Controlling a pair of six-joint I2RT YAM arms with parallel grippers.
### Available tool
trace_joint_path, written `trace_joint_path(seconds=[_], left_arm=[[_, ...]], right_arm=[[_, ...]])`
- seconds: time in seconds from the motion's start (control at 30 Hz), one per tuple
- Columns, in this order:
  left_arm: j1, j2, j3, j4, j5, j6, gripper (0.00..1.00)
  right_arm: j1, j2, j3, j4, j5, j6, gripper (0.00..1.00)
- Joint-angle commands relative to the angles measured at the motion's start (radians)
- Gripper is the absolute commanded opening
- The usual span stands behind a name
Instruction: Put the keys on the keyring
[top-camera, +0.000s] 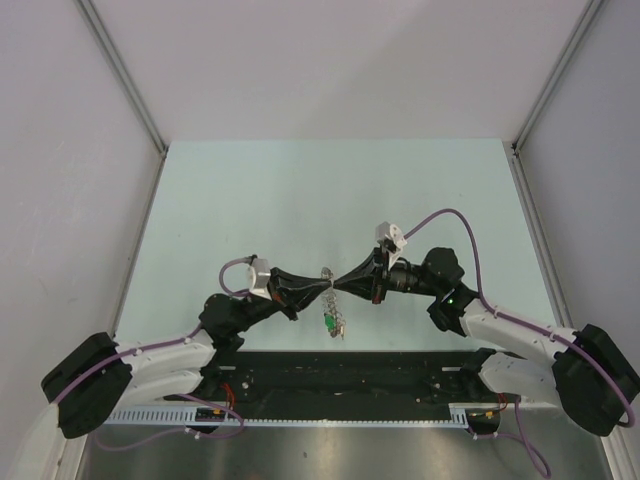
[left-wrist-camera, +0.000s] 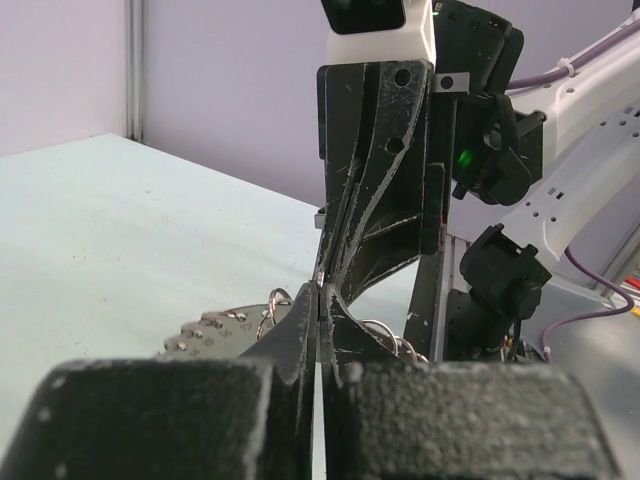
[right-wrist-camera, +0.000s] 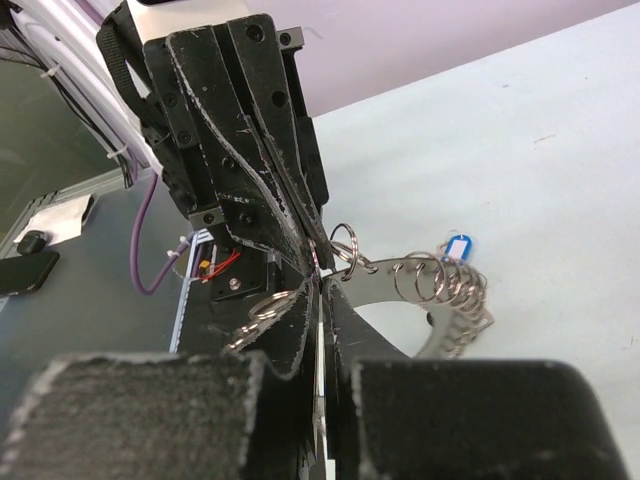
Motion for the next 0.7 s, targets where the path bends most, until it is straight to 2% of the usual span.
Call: trace_joint_path(seconds=[0.0, 0.1, 0.2, 0.23, 0.3, 0.33, 0.43, 0.53, 0.67], left_arm=[[0.002, 0.013, 0.022, 0.08, 0.031, -0.013, 0.0], [0.002, 0.012, 0.022, 0.077, 0.032, -0.013, 0.01], [0.002, -0.029, 0.035, -0.007, 0.034, 0.014, 0.09], [0.002, -0.078, 0.044, -0.112, 0.032, 0.03, 0.16], [0.002, -0.134, 0.078, -0.224, 0.024, 0.092, 0.22], [0.002, -0.187, 0.089, -0.33, 0.006, 0.114, 0.25], [0.004, -0.279, 0.124, -0.513, -0.014, 0.192, 0.29], [0.005, -0.298, 0.172, -0.653, 0.02, 0.257, 0.31], [0.005, -0.241, 0.267, -0.789, 0.162, 0.345, 0.33]], right_arm=[[-0.012, 0.011, 0.011, 0.094, -0.041, 0.021, 0.0], [-0.022, -0.001, 0.022, 0.054, -0.055, 0.002, 0.0], [-0.027, -0.04, 0.036, -0.055, -0.044, -0.054, 0.0], [-0.025, -0.049, 0.04, -0.111, -0.039, -0.071, 0.0], [-0.025, -0.078, 0.054, -0.173, -0.029, -0.119, 0.0], [-0.025, -0.089, 0.059, -0.23, -0.016, -0.136, 0.0], [-0.025, -0.119, 0.078, -0.331, 0.017, -0.195, 0.0], [-0.025, -0.136, 0.097, -0.405, 0.027, -0.254, 0.0], [-0.025, -0.142, 0.128, -0.483, 0.03, -0.317, 0.0]])
